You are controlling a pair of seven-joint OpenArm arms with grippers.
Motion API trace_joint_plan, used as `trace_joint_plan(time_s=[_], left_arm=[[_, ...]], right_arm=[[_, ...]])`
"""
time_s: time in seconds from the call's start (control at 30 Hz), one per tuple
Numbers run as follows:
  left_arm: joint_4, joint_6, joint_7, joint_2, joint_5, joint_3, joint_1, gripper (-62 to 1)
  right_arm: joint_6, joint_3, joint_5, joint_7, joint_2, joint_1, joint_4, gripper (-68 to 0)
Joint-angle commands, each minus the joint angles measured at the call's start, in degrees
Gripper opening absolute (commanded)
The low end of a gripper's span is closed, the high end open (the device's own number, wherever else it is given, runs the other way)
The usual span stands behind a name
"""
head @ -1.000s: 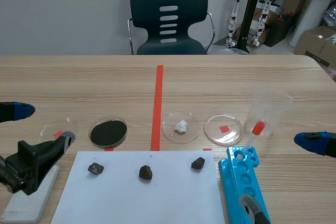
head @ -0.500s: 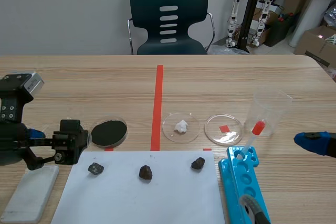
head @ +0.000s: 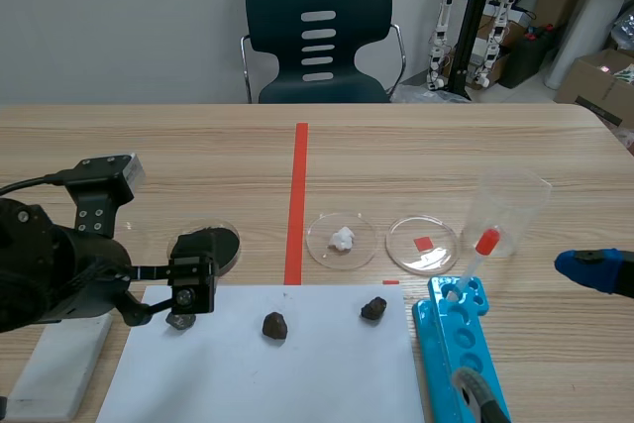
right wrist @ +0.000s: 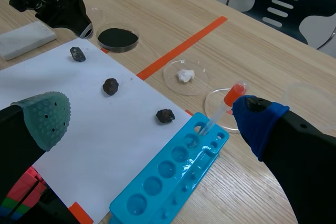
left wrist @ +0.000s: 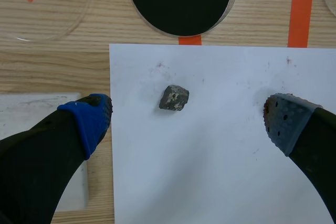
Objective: Pick up the left mineral with the left hand
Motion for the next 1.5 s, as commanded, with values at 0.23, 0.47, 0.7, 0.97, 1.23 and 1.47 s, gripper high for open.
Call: trace_joint_plan(time_s=[0.23, 0.47, 0.7, 0.97, 1.23, 1.47], left_arm=[[0.5, 7.4, 6.6, 2.4, 1.8, 3.3, -5.3, 0.2], [-5.8, 7.5, 13.4, 4.5, 4.9, 4.2, -8.9, 0.2], [-11.2, 7.5, 13.7, 6.2, 5.7, 6.3, -11.8, 0.2], [-17.2, 6.8, 14.0, 8.1, 6.2, 6.8, -13.7, 0.2], [-20.4, 4.9, 14.2, 9.2, 6.5, 6.8, -14.8, 0.2], [-20.4, 3.4, 14.2, 9.2, 7.4, 6.9, -14.9, -5.7]], right_arm=[[0.0, 0.0, 0.6, 0.8, 0.0, 0.0, 0.7, -2.2], [0.0, 0.0, 0.6, 0.8, 0.0, 0.0, 0.7, -2.2], [0.0, 0.0, 0.6, 0.8, 0.0, 0.0, 0.7, -2.2], [0.0, 0.0, 0.6, 0.8, 0.0, 0.0, 0.7, -2.2], [0.0, 0.0, 0.6, 0.9, 0.0, 0.0, 0.7, -2.2], [0.0, 0.0, 0.6, 0.8, 0.0, 0.0, 0.7, -2.2]])
